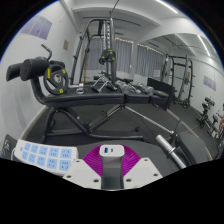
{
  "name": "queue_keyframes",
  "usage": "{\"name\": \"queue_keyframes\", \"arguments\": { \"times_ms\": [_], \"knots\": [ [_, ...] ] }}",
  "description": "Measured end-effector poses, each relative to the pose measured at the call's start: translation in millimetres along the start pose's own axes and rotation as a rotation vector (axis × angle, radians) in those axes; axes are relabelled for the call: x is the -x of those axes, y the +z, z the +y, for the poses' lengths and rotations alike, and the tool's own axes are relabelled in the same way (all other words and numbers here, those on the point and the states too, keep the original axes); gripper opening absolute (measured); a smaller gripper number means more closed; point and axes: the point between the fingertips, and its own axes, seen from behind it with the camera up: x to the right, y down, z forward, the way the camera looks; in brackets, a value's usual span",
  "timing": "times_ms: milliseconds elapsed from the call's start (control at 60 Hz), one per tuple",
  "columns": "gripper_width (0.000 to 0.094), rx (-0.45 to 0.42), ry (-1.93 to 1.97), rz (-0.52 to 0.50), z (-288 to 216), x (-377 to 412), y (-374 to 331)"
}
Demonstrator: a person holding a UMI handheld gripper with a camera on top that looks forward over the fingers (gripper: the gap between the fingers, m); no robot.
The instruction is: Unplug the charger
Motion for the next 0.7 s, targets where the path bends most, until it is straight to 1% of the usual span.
{"name": "queue_keyframes", "arguments": {
  "times_ms": [83, 217, 283, 317, 350, 367, 417, 433, 450, 483, 500, 550, 700],
  "knots": [
    [0.0206, 0.055, -0.011, 0.004, 25.4, -5.3, 16.3],
    [0.0285, 0.096, -0.047, 0.008, 46.6, -11.0, 36.5],
    [0.0323, 0.143, -0.058, 0.005, 61.5, -12.1, 44.3],
    [0.0359, 0.166, -0.070, 0.011, 68.9, -16.2, 44.2],
    [0.0425, 0.164, -0.075, 0.026, 68.5, -19.5, 43.5],
    [0.0485, 0.172, -0.075, 0.029, 69.9, -20.7, 41.5],
    [0.0723, 0.196, -0.056, 0.035, 72.8, -24.7, 29.2],
    [0.0811, 0.198, -0.046, 0.032, 71.9, -24.5, 24.3],
    [0.0881, 0.195, -0.036, 0.026, 70.0, -22.4, 19.7],
    [0.0845, 0.185, -0.016, 0.019, 65.6, -22.6, 5.6],
    [0.0841, 0.179, -0.008, 0.019, 63.0, -23.3, -2.3],
    [0.0860, 0.159, 0.002, 0.015, 54.4, -24.2, -30.2],
    [0.0859, 0.097, 0.040, -0.003, 26.3, -21.6, -147.6]
  ]
}}
